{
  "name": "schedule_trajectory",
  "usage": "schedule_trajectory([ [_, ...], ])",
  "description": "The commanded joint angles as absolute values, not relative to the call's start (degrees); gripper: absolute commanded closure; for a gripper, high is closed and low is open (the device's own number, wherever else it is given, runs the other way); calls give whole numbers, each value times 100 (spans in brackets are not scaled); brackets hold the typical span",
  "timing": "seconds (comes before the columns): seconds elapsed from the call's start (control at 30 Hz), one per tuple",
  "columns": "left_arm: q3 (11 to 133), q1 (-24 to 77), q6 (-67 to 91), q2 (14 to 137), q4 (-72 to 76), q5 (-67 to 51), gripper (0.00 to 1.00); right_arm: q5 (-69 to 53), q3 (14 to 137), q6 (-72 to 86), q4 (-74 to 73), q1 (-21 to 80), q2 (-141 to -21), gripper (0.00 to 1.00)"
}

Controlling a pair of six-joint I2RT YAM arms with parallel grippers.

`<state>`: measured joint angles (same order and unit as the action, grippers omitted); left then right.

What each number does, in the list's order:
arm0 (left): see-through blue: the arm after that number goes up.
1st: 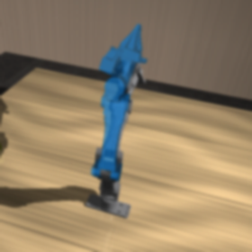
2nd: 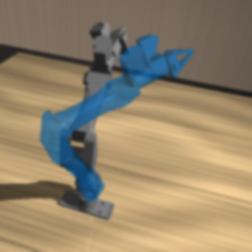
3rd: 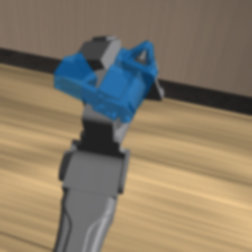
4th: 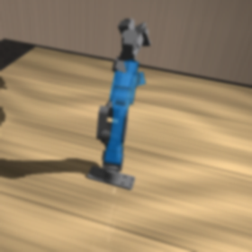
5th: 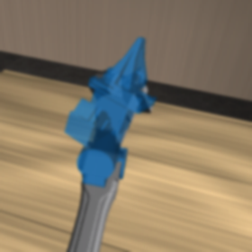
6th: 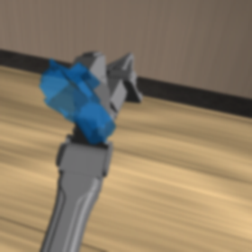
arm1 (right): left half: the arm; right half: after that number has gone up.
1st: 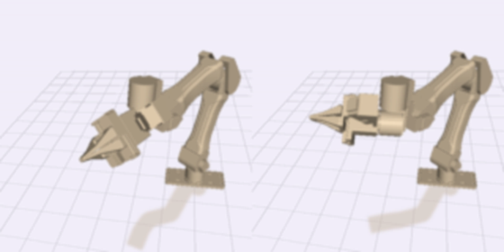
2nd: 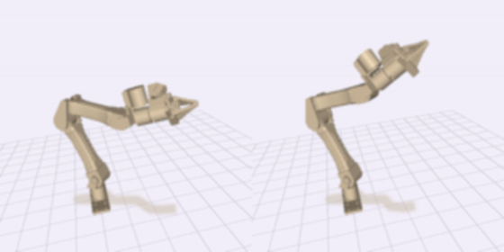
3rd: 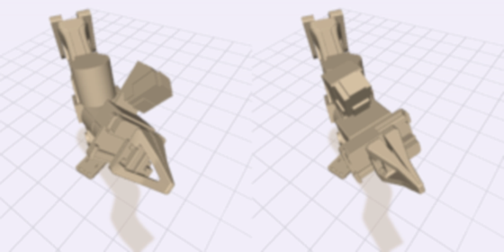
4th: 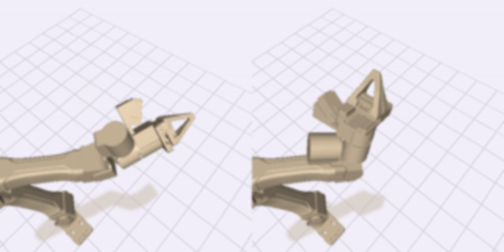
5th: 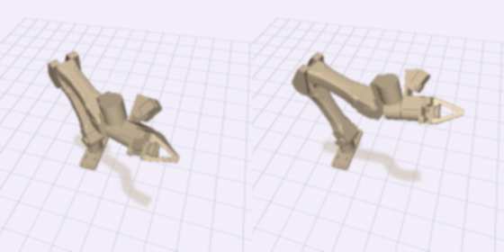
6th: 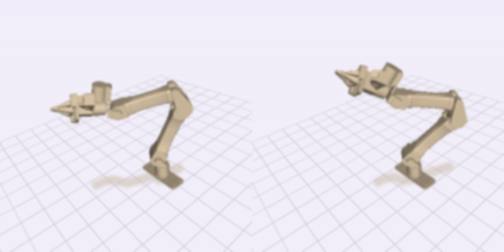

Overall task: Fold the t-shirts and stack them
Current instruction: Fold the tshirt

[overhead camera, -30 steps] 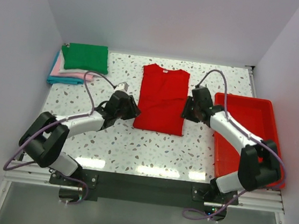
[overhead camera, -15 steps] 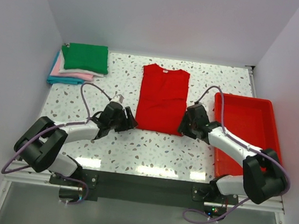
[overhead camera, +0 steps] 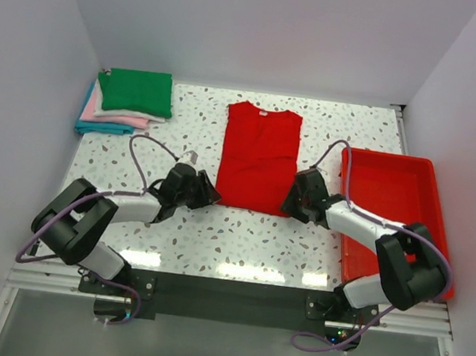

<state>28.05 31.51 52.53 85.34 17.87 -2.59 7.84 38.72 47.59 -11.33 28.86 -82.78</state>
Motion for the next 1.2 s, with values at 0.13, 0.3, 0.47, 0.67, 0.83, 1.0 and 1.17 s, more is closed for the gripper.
schedule_trajectory([
  [0.13, 2742, 3164, 5353, 9026, 1872, -132, 57, 941, 3665, 4922, -817, 2892, -8200, 52],
  [0.3, 2786, 3243, 5309, 9105, 1916, -123, 70, 835, 3533, 4948, -668, 2892, -8244, 61],
  [0.47, 2892, 3278, 5177, 9123, 1916, -246, 93, 730, 3691, 4764, -799, 2892, -8315, 92],
  [0.67, 2488, 3366, 5185, 8167, 1425, -150, 100, 466, 3447, 4430, -1431, 3067, -7455, 100],
  [0.83, 1697, 3795, 5483, 6559, 520, 139, 100, 413, 2875, 4517, -2073, 3628, -6049, 100],
  [1.0, 1424, 4209, 5818, 4804, -997, 395, 100, 474, 2558, 4903, -3162, 4253, -4801, 100],
  [1.17, 1897, 4386, 5871, 4043, -2178, 816, 100, 693, 2828, 5036, -4006, 4465, -4026, 100],
])
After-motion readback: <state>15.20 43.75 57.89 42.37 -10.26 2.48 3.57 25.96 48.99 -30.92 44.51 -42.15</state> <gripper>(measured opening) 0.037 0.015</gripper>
